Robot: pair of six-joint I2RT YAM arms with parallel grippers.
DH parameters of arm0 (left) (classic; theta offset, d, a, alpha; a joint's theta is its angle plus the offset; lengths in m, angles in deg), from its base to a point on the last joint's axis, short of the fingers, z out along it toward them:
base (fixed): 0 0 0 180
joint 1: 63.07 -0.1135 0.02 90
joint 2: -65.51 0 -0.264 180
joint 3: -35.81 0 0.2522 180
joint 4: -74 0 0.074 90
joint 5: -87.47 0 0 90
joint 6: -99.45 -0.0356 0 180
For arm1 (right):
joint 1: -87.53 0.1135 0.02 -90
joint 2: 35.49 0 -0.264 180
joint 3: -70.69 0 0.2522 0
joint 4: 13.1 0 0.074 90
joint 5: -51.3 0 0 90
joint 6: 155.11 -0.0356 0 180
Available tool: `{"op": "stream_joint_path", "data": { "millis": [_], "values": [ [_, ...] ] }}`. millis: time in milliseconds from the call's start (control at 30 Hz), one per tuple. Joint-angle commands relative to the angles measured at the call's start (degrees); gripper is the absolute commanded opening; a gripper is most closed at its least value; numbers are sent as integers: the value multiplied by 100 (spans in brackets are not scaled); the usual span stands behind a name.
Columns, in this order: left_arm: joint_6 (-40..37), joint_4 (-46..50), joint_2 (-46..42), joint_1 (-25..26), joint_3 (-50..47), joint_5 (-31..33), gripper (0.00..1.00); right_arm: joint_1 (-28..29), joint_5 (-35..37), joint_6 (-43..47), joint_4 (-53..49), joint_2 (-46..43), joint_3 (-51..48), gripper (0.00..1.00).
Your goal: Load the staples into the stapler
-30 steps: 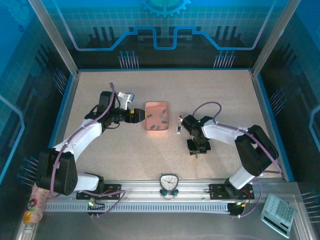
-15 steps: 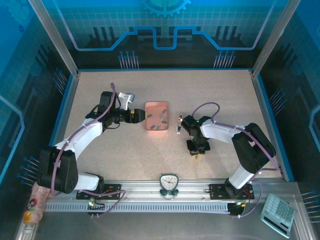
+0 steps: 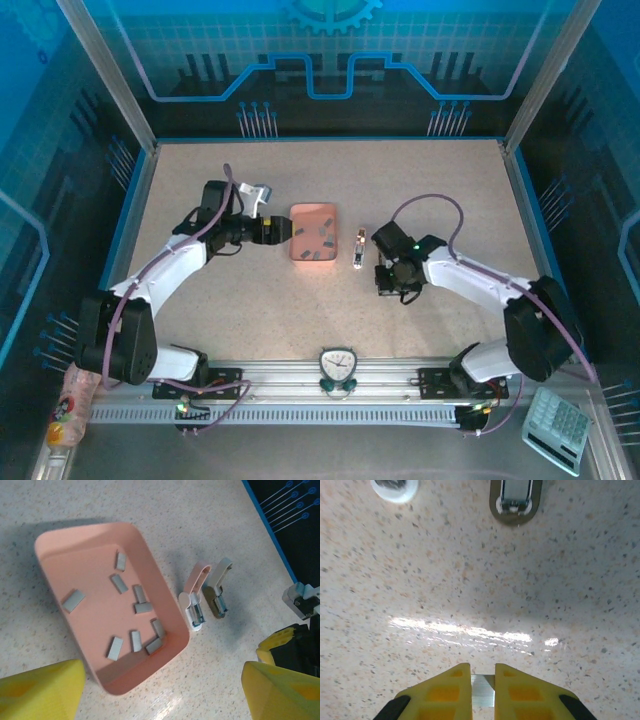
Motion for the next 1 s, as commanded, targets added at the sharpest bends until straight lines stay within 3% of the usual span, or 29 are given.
{"op": "stream_joint_path", "data": {
  "millis": [0, 233, 567, 967],
  "values": [
    [-106, 187, 170, 185, 434, 57, 82, -182, -92, -136, 423, -303, -269, 14],
    [-361, 845, 963, 830, 1548, 560, 77, -500, -426, -80, 840, -852, -661, 14],
    [-240, 965, 2596, 1762, 3085, 854, 72, -750, -716, 84, 941, -1429, -1036, 15],
    [-595, 1094, 4291, 2258, 4655, 922, 68, -966, -1173, 188, 1224, -1563, -1238, 15]
  ]
}}
